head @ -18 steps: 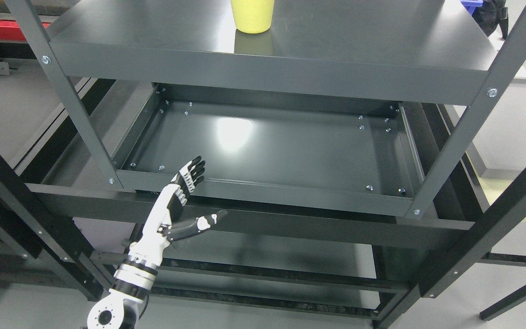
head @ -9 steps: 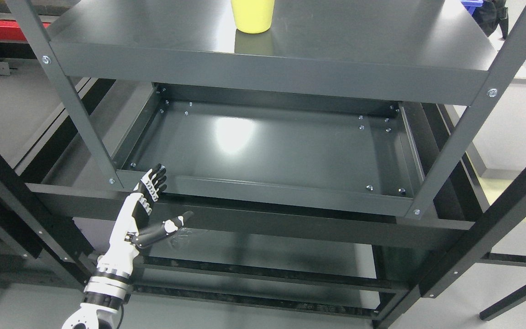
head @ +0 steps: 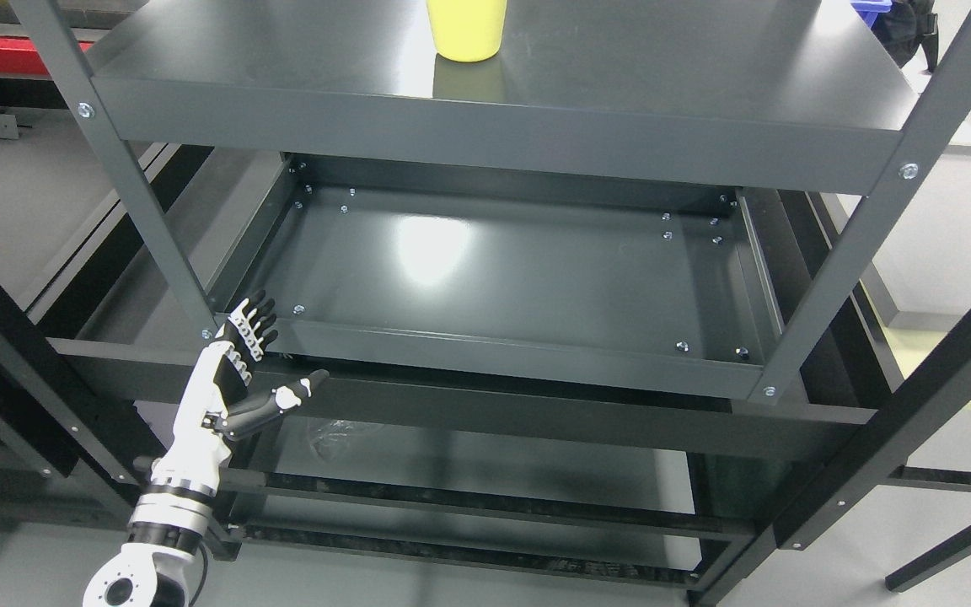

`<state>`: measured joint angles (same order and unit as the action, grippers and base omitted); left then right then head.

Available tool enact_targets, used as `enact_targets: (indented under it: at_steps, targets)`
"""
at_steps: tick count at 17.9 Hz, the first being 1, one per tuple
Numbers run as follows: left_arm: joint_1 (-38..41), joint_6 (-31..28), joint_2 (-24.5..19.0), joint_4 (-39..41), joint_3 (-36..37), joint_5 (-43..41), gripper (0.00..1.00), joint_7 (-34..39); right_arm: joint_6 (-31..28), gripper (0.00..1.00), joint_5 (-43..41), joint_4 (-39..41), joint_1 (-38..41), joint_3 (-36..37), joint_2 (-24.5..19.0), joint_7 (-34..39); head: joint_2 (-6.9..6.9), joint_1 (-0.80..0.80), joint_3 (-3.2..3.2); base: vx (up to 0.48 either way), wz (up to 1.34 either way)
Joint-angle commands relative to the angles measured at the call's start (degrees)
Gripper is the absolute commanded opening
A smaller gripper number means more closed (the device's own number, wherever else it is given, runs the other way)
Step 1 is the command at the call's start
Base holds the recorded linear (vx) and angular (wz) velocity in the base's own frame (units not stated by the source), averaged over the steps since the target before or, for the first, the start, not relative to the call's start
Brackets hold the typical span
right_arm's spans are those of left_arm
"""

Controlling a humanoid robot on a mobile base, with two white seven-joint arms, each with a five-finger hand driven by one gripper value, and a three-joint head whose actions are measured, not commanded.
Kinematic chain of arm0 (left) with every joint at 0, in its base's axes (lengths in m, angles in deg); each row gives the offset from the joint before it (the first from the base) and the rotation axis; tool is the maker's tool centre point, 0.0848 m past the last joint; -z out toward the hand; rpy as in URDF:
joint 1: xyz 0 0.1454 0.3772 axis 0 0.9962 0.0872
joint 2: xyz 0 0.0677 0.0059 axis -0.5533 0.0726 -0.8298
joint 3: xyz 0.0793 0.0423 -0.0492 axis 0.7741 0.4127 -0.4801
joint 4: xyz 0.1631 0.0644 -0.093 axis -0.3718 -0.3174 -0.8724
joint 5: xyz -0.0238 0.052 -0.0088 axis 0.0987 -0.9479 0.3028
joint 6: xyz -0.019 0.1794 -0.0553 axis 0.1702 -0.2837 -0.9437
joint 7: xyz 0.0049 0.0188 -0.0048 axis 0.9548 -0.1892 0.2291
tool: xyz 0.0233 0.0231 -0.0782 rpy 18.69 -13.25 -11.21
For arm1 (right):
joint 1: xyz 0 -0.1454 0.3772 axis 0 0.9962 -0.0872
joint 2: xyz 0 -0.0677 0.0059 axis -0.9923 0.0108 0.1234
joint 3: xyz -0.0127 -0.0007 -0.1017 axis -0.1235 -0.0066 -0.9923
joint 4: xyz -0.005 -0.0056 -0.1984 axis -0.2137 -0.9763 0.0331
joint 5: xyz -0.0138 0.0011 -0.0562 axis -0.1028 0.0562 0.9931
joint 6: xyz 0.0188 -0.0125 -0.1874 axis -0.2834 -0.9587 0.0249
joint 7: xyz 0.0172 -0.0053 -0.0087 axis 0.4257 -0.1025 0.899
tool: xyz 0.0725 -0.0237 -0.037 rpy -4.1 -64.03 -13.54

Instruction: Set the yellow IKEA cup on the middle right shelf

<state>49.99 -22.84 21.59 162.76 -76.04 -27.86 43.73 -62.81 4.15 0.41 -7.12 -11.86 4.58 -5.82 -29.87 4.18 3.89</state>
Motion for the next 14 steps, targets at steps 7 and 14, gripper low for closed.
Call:
enact_targets:
  at_steps: [7,14]
  targets:
    - [-0.8,-0.6,-0.9,1.4,-3.2,0.0,0.99,-0.2,0.0,0.99,-1.4,0.0,0.8,-1.0,1.0,0.0,0.00,0.00,0.00,0.000,0.00]
    - [-1.0,-1.5,-0.9,1.4,-3.0,0.0,0.99,-0.2,0.0,0.99,-1.4,0.0,0.8,-1.0,1.0,0.0,0.00,0.00,0.00,0.000,0.00]
